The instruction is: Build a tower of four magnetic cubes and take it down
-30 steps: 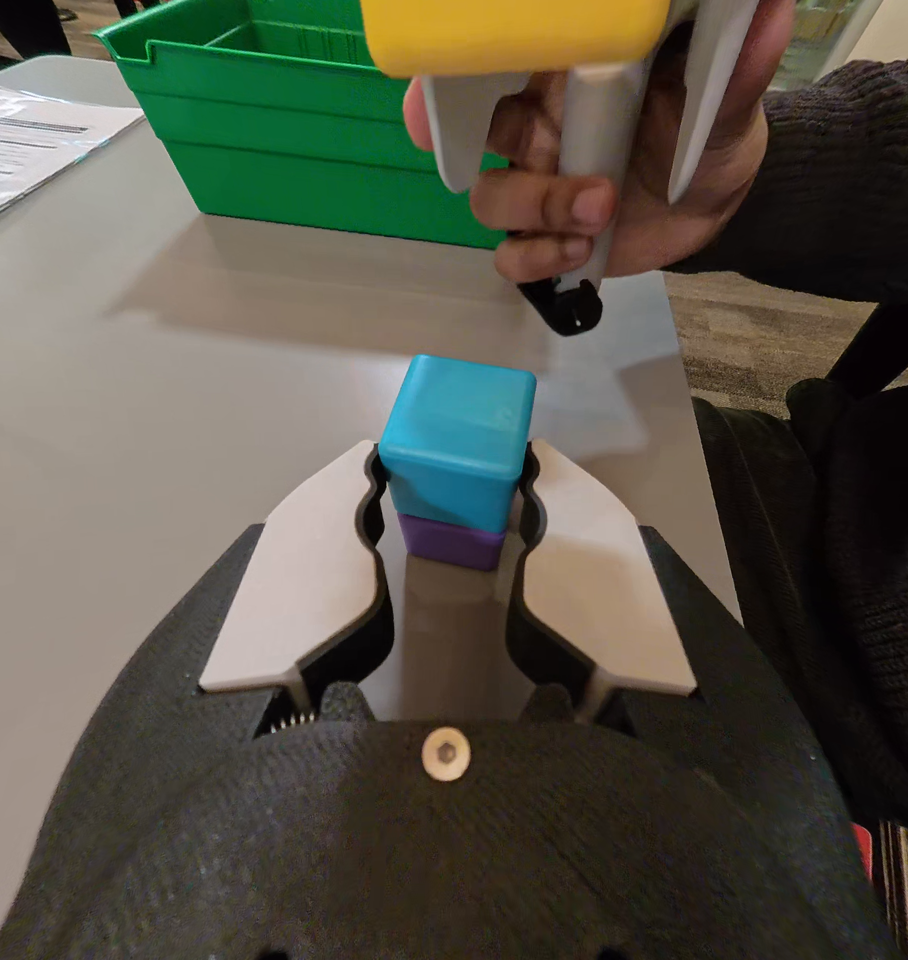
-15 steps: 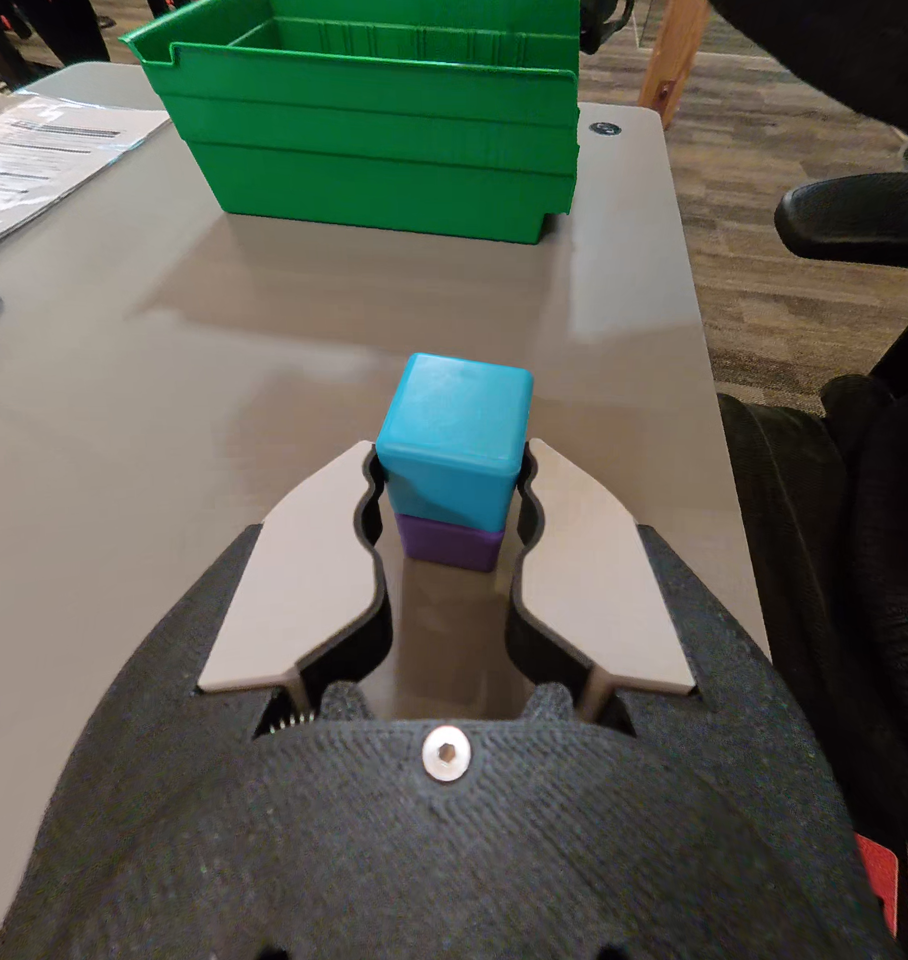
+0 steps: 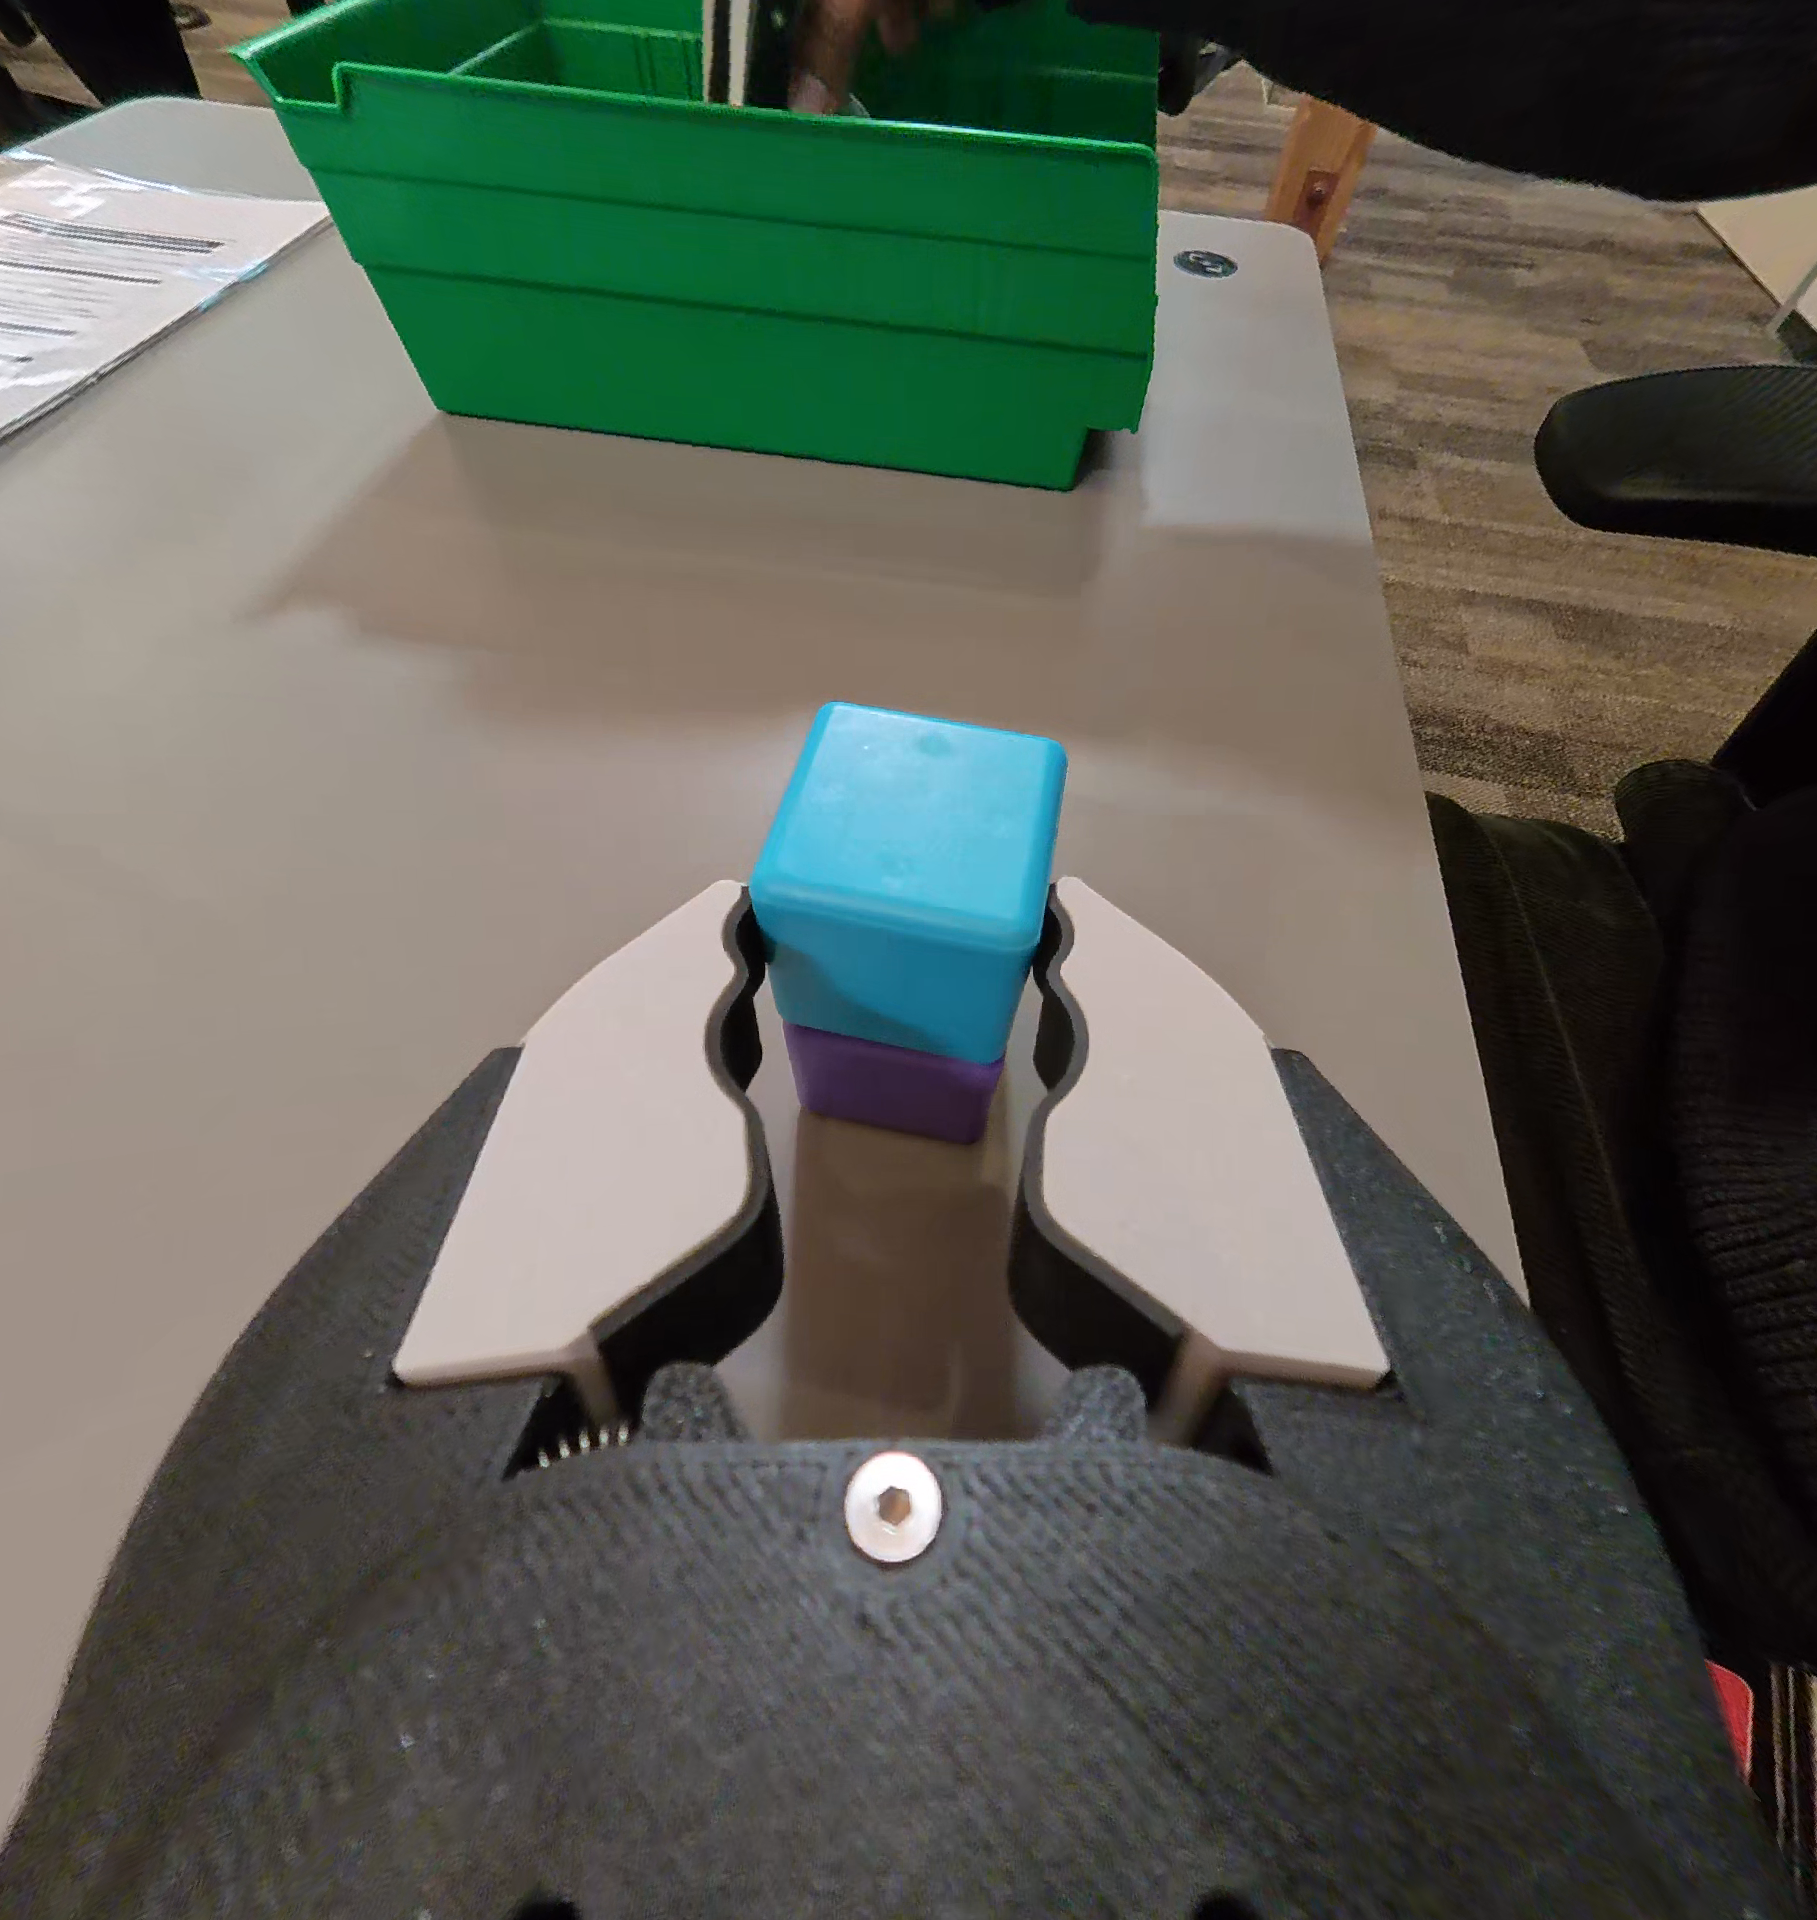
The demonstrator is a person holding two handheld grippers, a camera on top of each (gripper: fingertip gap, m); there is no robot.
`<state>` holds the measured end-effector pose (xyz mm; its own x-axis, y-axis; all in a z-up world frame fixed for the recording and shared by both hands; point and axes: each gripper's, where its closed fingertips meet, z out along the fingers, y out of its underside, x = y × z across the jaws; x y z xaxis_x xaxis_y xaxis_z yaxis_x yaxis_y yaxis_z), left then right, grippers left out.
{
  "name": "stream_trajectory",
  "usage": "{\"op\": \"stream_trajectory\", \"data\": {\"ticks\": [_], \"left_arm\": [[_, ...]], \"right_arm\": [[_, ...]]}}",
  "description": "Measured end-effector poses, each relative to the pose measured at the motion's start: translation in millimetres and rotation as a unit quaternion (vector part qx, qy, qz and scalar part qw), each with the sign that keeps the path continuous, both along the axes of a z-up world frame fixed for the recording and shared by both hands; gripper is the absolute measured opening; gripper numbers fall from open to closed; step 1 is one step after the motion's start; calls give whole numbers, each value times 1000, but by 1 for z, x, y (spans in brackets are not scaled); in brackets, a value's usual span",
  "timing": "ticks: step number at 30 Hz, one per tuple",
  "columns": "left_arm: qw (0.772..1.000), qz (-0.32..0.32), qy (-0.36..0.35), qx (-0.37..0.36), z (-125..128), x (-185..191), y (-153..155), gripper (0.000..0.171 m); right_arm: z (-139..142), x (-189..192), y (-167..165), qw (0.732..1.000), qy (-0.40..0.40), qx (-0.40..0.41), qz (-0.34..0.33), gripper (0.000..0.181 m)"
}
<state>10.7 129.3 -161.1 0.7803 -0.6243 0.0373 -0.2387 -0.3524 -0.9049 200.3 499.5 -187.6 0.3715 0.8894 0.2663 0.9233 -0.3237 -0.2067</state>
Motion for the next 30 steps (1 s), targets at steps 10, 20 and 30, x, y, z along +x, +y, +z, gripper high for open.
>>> {"op": "stream_trajectory", "data": {"ticks": [10,20,30], "left_arm": [[1000,4,-2,1,1,-1,0,53],[998,-15,-60,-23,14,6,-16,64],[995,21,41,-88,-27,-5,-12,72]], "right_arm": [[63,-51,-53,988,150,-10,37,73],[152,-202,-348,737,583,-65,336,60],[121,-193,-339,684,650,-171,283,56]]}}
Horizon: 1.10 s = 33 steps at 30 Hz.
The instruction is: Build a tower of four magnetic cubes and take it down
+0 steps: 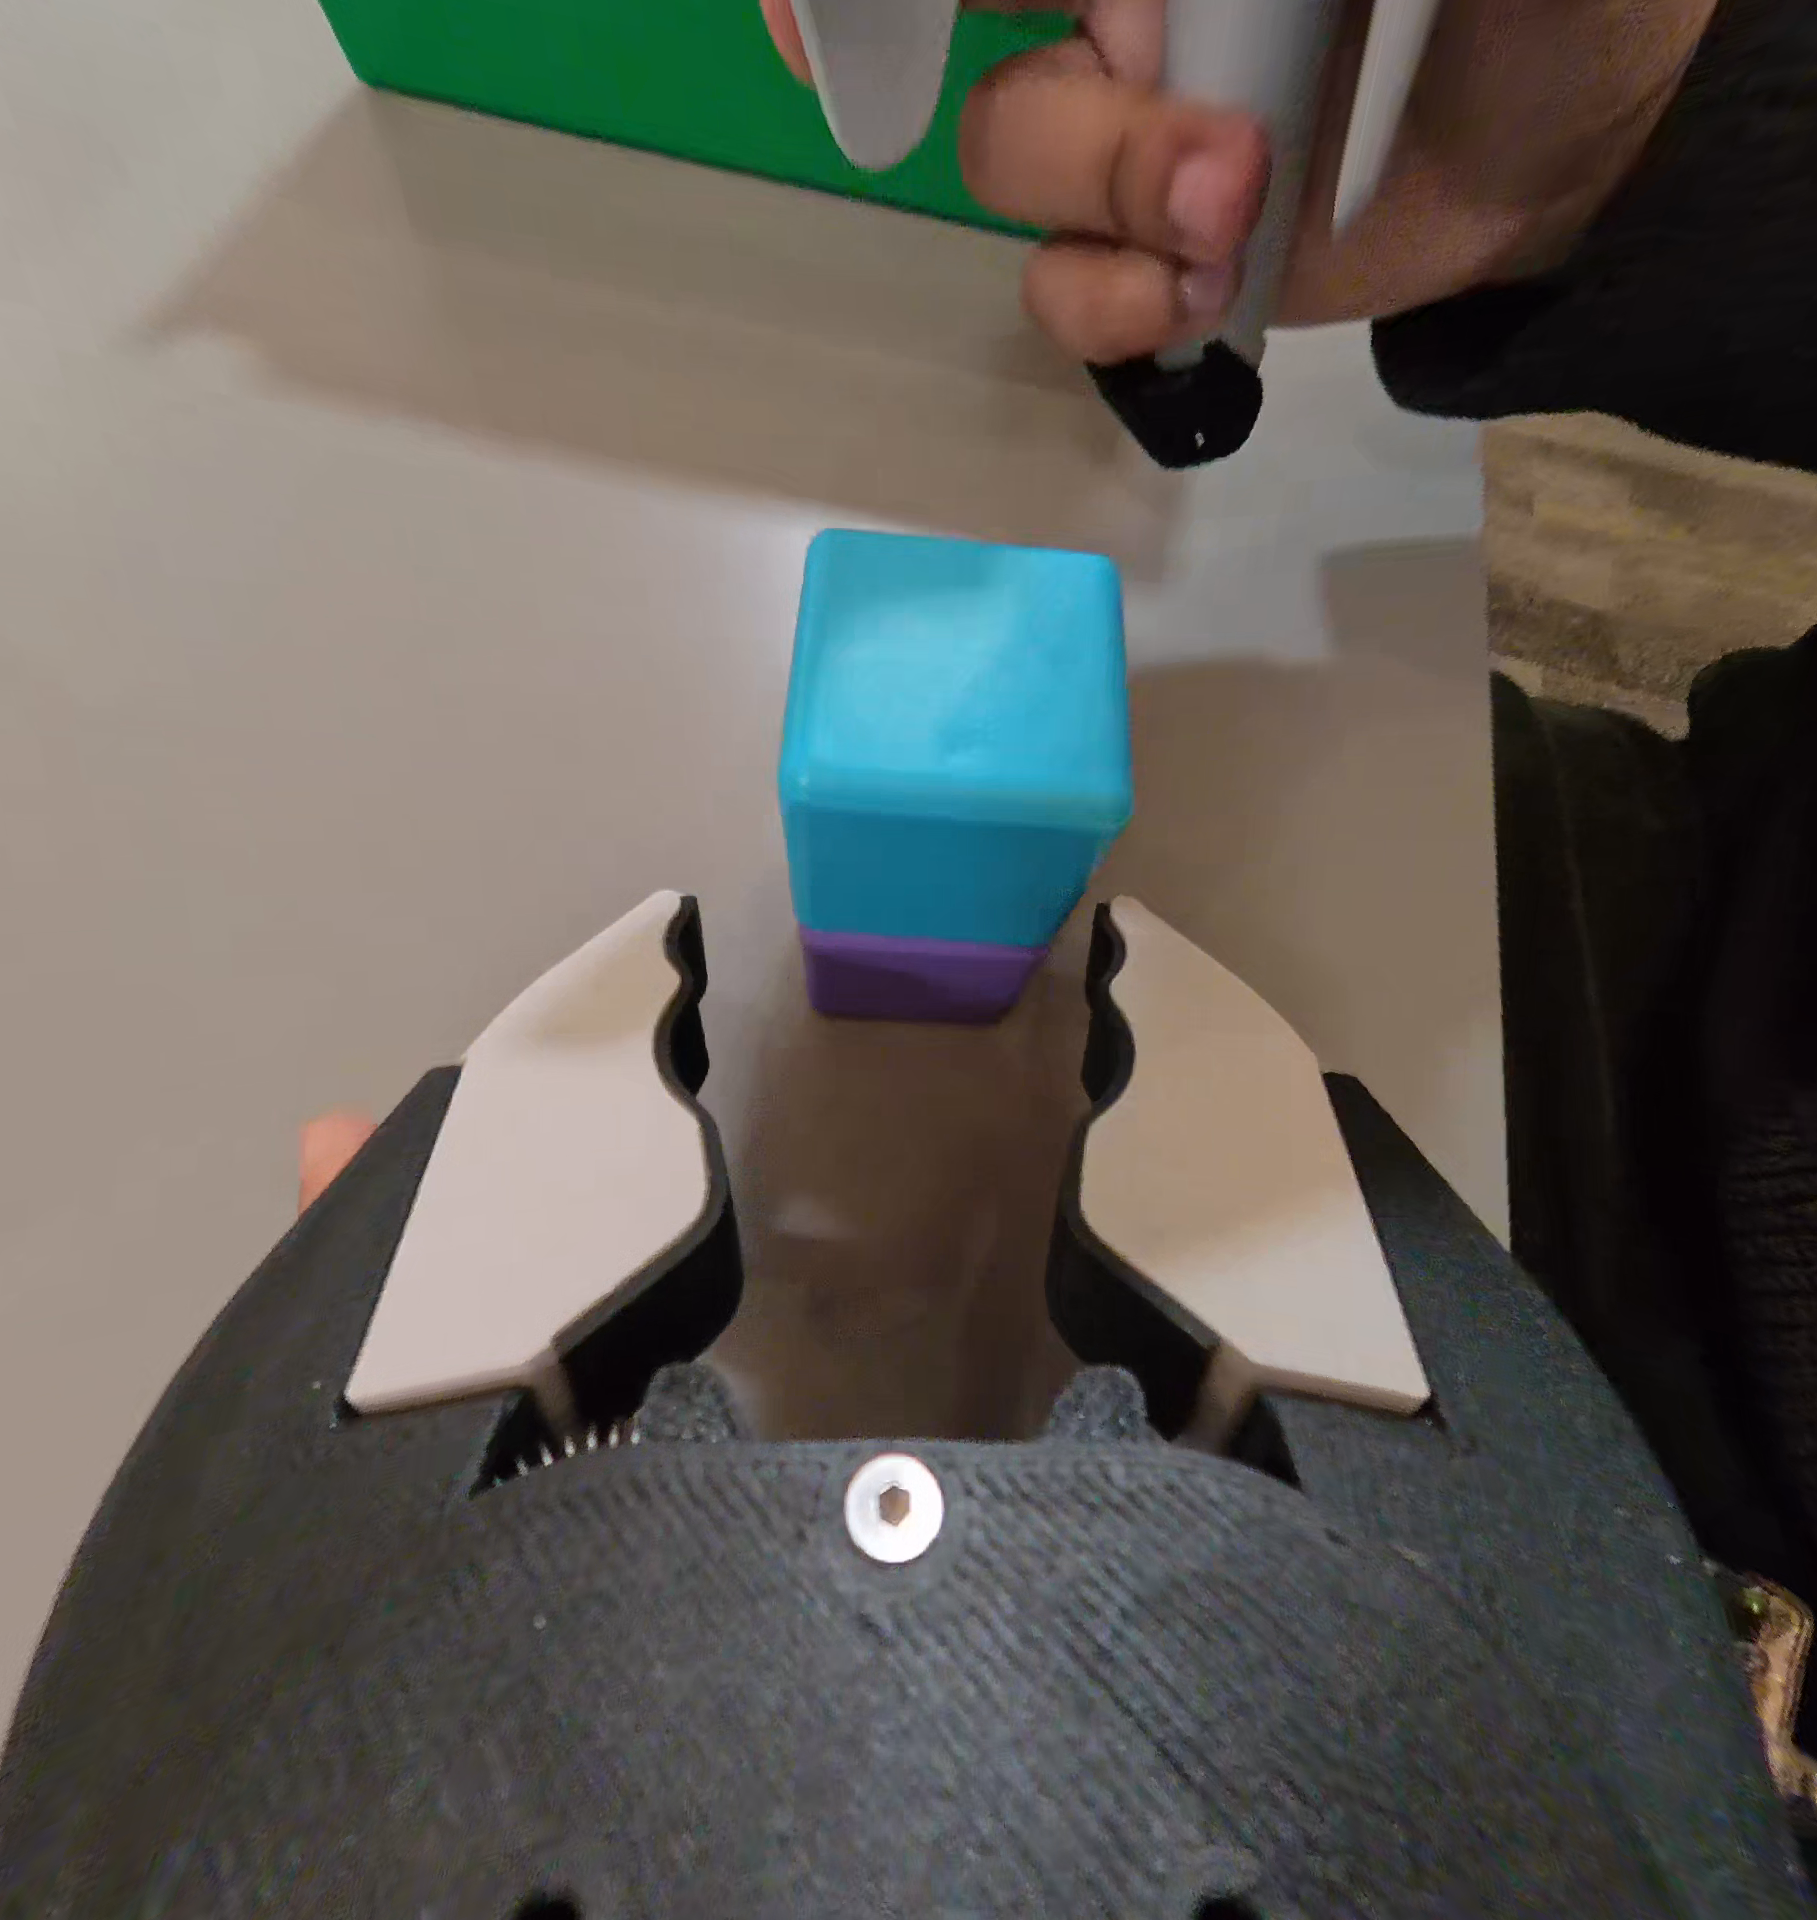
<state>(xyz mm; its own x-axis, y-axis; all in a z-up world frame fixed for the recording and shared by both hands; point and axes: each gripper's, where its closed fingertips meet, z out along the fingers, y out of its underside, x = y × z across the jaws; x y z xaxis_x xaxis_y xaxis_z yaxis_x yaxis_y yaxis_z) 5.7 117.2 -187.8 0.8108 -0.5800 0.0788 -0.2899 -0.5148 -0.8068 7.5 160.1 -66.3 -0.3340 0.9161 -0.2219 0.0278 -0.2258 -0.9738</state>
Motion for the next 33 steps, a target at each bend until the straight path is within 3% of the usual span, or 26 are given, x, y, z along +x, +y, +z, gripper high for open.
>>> {"op": "stream_trajectory", "data": {"ticks": [4,7,13,16,24,28,33], "left_arm": [[998,-8,42,-40,-16,3,0,72],[996,-19,77,-44,-24,5,2,73],[993,-32,104,-34,-26,5,4,70],[995,-40,88,-31,-23,7,3,51],[998,-51,34,-18,-11,7,3,51],[996,-61,56,-25,-16,5,0,51],[994,-65,82,-41,-25,1,-3,52]], "right_arm": [[0,3,17,993,-3,-114,22,63],[-10,1,16,990,-27,-132,33,66],[-24,-1,-4,997,-61,-44,35,66],[-31,-4,-11,996,-73,-19,39,66],[-43,0,-26,991,-89,61,73,68],[-58,0,-33,981,-107,142,73,70],[-67,-1,-36,977,-125,152,79,73]]}}
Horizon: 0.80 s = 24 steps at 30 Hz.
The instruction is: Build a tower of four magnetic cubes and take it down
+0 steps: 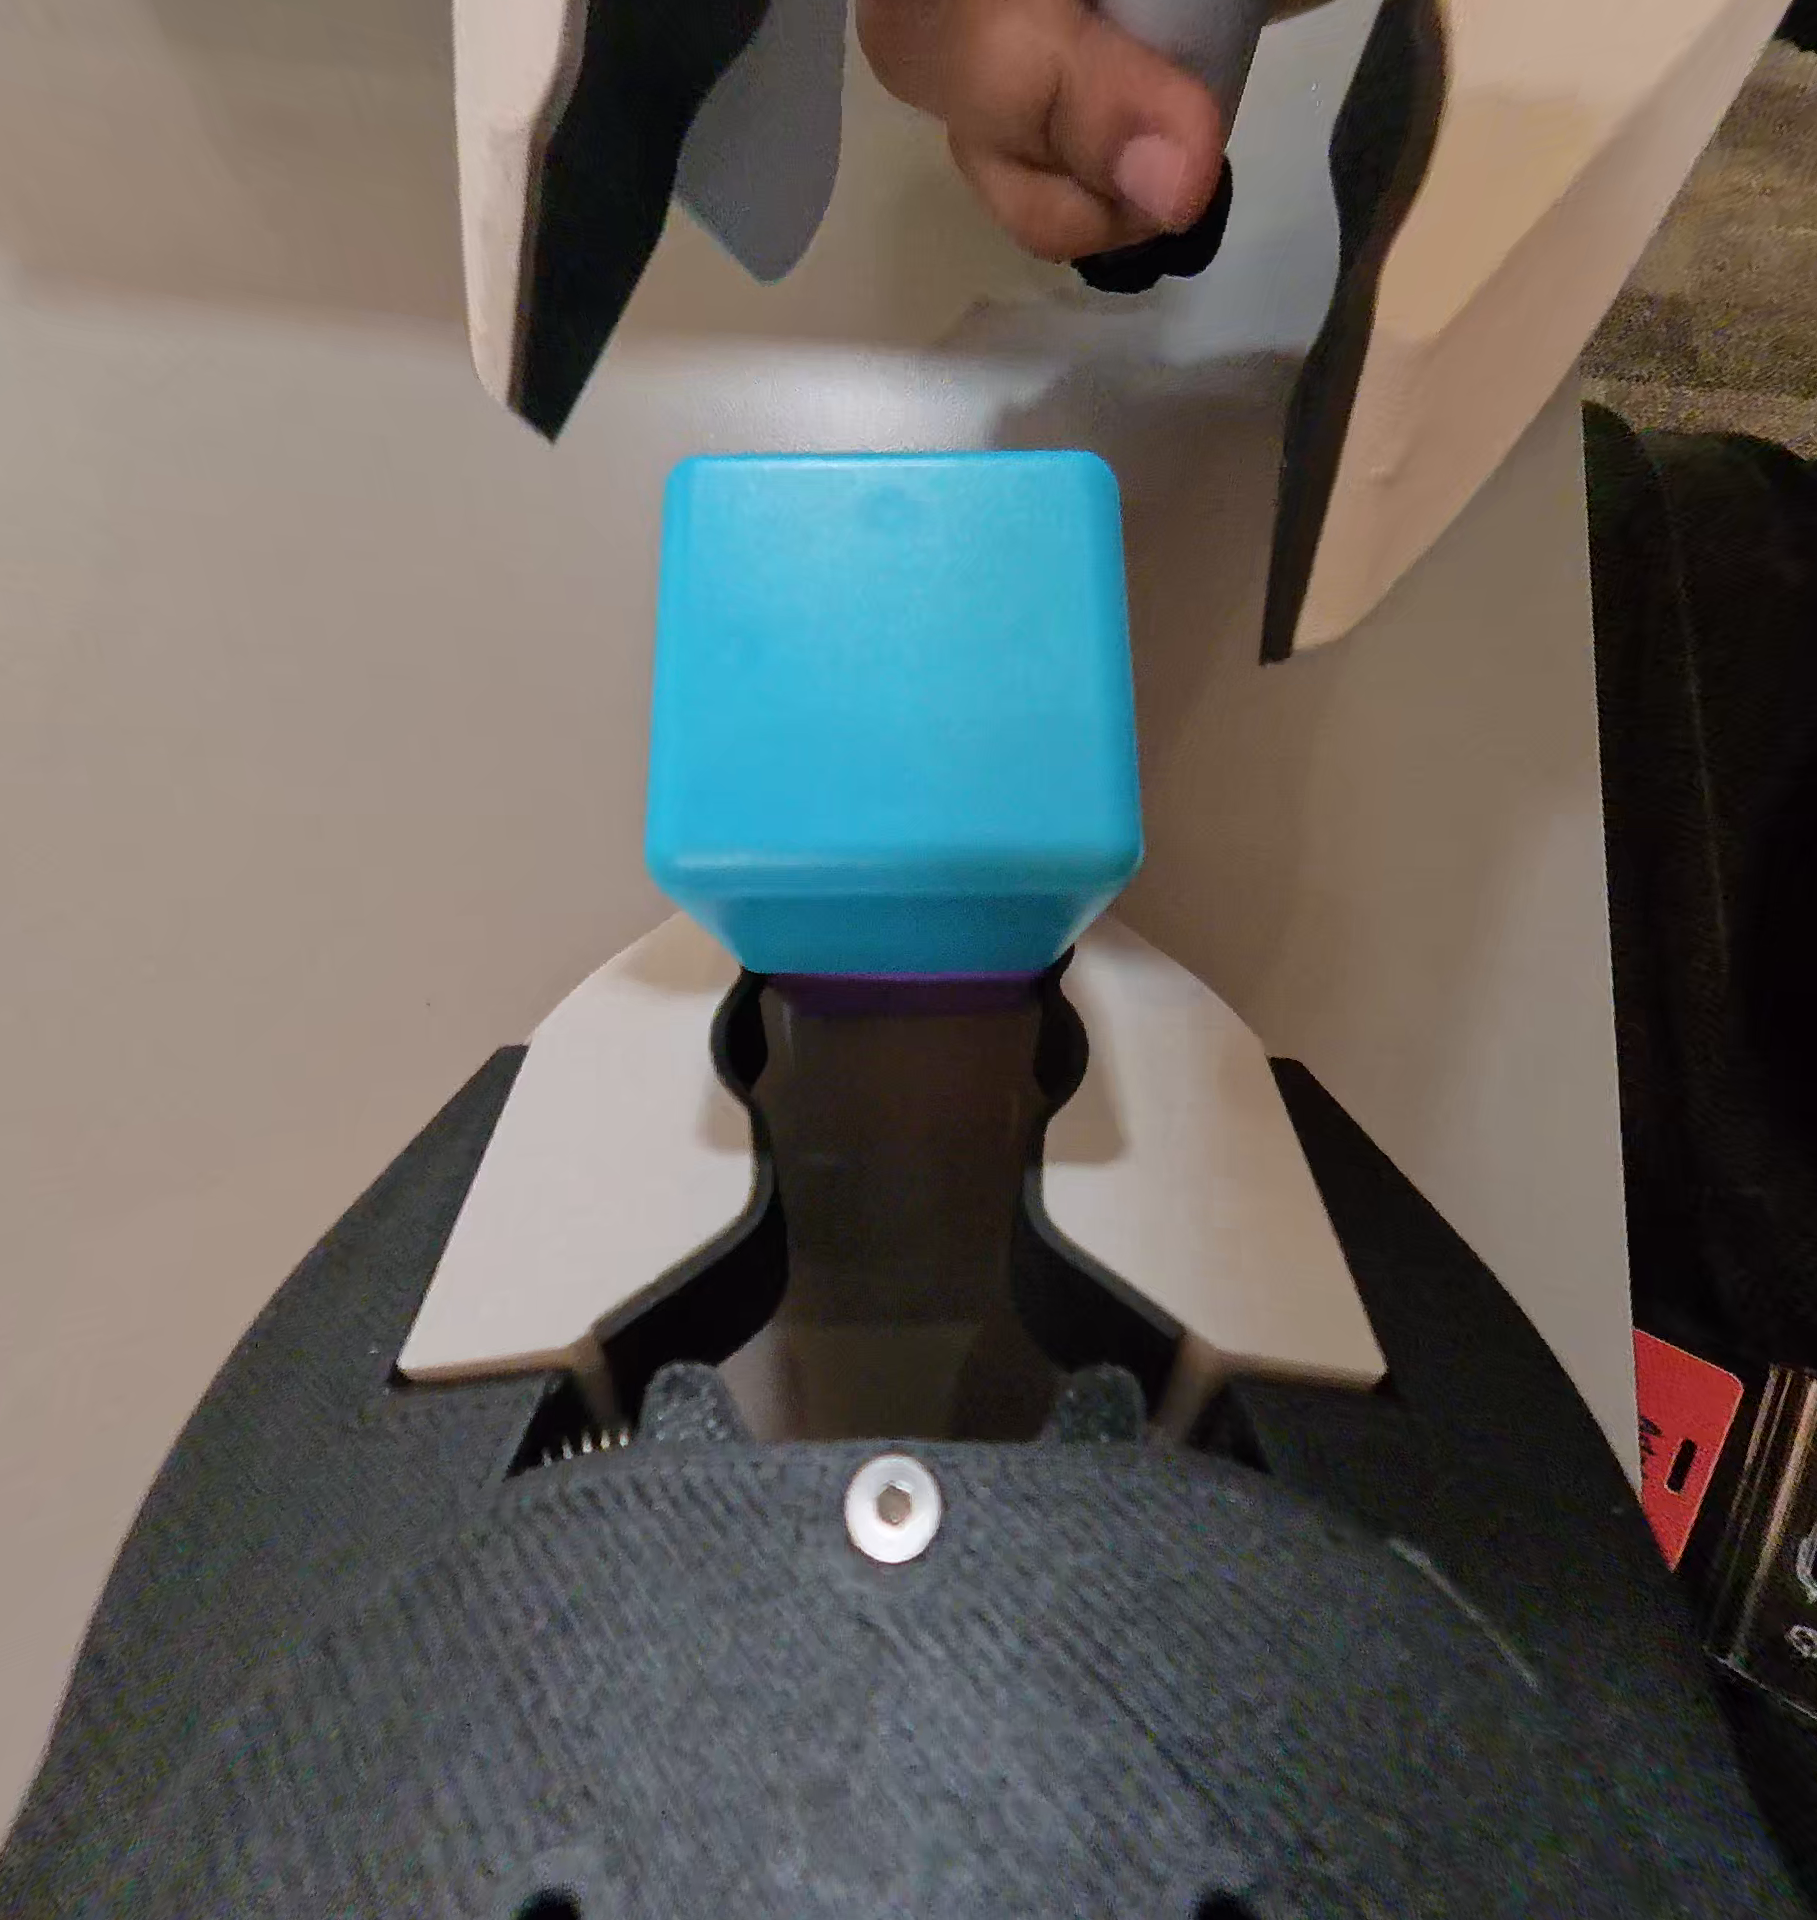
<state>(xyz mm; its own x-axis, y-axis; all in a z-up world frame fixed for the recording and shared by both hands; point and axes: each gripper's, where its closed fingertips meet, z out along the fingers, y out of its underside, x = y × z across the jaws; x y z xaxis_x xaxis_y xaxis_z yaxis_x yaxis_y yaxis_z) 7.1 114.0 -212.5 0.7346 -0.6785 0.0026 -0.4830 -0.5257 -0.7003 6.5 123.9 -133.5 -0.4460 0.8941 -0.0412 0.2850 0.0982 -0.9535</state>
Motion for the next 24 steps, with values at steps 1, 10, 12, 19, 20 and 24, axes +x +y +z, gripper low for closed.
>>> {"op": "stream_trajectory", "data": {"ticks": [1,10,12,19,20,24], "left_arm": [[1000,0,0,0,0,0,0,52],[999,20,23,13,-1,-5,4,61],[999,20,25,16,-1,-5,4,61],[999,27,-2,29,7,-4,7,59],[999,27,-7,28,8,-4,7,58],[999,24,1,24,5,-3,7,53]], "right_arm": [[-1,0,-1,1000,-2,0,1,73],[-9,-4,-4,999,-7,34,-8,66],[-10,-4,-5,999,-10,35,-7,66],[-10,-4,-9,999,-7,38,-2,65],[-10,-4,-9,999,-7,38,-3,65],[-11,-5,-8,999,-6,48,-6,64]]}}
